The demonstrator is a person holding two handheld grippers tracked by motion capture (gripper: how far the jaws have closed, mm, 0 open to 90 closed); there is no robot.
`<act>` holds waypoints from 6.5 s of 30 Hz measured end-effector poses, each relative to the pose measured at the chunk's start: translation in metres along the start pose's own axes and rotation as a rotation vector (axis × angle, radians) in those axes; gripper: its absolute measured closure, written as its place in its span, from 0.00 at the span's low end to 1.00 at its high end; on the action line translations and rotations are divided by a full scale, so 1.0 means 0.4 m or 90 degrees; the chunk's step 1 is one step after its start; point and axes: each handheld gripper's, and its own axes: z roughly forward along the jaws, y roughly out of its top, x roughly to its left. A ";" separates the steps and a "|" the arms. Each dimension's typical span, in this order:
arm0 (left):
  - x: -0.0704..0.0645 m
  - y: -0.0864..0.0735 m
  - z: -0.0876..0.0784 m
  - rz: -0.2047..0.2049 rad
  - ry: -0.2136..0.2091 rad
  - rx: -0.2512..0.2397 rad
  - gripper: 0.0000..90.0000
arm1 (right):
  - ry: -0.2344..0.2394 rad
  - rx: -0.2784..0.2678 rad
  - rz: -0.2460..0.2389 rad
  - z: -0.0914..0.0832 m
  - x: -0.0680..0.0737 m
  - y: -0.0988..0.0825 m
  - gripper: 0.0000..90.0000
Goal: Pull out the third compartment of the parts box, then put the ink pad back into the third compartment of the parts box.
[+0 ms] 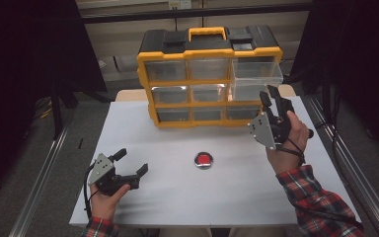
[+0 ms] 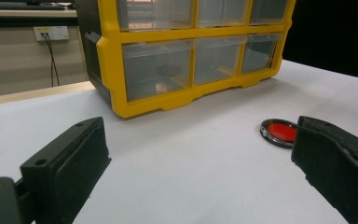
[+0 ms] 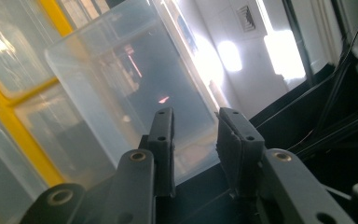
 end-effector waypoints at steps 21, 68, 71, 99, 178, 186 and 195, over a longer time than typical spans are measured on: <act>-0.002 -0.001 0.001 -0.004 -0.001 0.000 0.04 | 0.002 -0.008 0.245 -0.031 0.055 -0.035 0.43; -0.002 0.000 -0.009 0.002 -0.001 0.003 0.04 | 0.204 0.044 0.565 -0.062 0.169 -0.063 0.16; -0.002 0.000 -0.009 -0.001 -0.001 0.003 0.04 | 0.225 0.042 0.577 -0.060 0.179 -0.063 0.14; -0.002 0.000 -0.010 0.001 -0.005 0.002 0.04 | 0.452 0.086 0.654 -0.025 0.277 -0.046 0.08; -0.002 -0.004 -0.008 0.000 -0.004 0.007 0.05 | 0.787 0.174 0.472 0.066 0.413 0.001 0.34; -0.001 -0.005 -0.008 0.003 -0.005 0.010 0.05 | 0.811 0.174 0.487 0.069 0.364 0.002 0.34; -0.001 -0.004 -0.007 0.002 -0.007 0.007 0.04 | 0.816 0.169 0.475 0.069 0.326 0.008 0.34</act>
